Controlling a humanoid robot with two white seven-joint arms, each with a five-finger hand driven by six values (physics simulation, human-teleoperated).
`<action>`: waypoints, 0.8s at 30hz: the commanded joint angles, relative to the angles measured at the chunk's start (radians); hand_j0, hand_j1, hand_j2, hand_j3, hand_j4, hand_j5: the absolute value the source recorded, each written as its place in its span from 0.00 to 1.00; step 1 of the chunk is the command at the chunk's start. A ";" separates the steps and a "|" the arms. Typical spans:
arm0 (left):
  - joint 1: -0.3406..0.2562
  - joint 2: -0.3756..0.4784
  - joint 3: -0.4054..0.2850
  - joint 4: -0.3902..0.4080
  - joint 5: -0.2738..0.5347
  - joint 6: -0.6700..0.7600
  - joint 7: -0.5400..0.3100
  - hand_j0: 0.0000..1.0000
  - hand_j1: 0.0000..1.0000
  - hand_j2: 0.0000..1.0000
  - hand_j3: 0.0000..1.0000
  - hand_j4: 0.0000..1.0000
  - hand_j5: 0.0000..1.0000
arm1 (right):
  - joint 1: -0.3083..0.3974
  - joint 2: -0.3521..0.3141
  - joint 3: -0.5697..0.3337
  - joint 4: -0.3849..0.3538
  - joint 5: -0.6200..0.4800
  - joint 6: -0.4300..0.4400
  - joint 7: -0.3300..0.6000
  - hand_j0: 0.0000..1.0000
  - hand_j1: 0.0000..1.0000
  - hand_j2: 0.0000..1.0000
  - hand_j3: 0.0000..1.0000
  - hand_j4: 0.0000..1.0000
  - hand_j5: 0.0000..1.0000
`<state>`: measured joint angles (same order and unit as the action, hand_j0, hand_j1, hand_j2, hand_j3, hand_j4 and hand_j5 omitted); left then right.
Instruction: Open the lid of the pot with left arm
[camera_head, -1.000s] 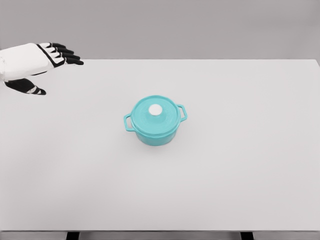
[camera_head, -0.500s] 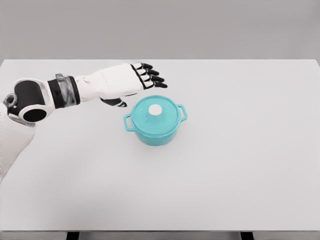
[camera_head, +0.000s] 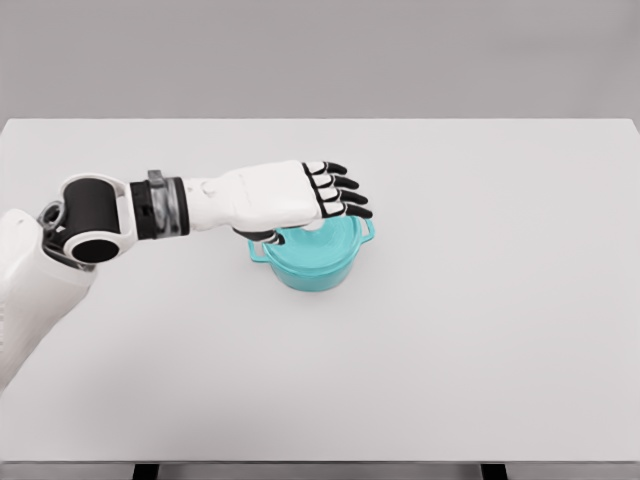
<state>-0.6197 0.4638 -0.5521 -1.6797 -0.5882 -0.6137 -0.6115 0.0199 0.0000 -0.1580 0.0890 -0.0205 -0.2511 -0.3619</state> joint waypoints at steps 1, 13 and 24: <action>0.000 0.001 -0.011 0.003 -0.007 0.003 0.001 1.00 1.00 1.00 1.00 1.00 1.00 | 0.000 0.000 0.000 0.000 -0.001 0.000 0.000 1.00 1.00 1.00 1.00 1.00 1.00; -0.043 -0.031 -0.025 0.120 -0.073 0.003 0.001 1.00 1.00 1.00 1.00 1.00 1.00 | 0.000 0.000 0.000 0.000 -0.001 0.000 0.000 1.00 1.00 1.00 1.00 1.00 1.00; -0.057 -0.060 -0.043 0.153 -0.076 0.003 0.001 0.84 0.84 0.84 0.84 0.84 0.84 | 0.000 0.000 0.000 0.000 -0.001 0.000 0.000 1.00 1.00 1.00 1.00 1.00 1.00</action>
<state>-0.6750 0.4085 -0.5880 -1.5436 -0.6680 -0.6135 -0.6114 0.0199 0.0000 -0.1579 0.0890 -0.0205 -0.2511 -0.3619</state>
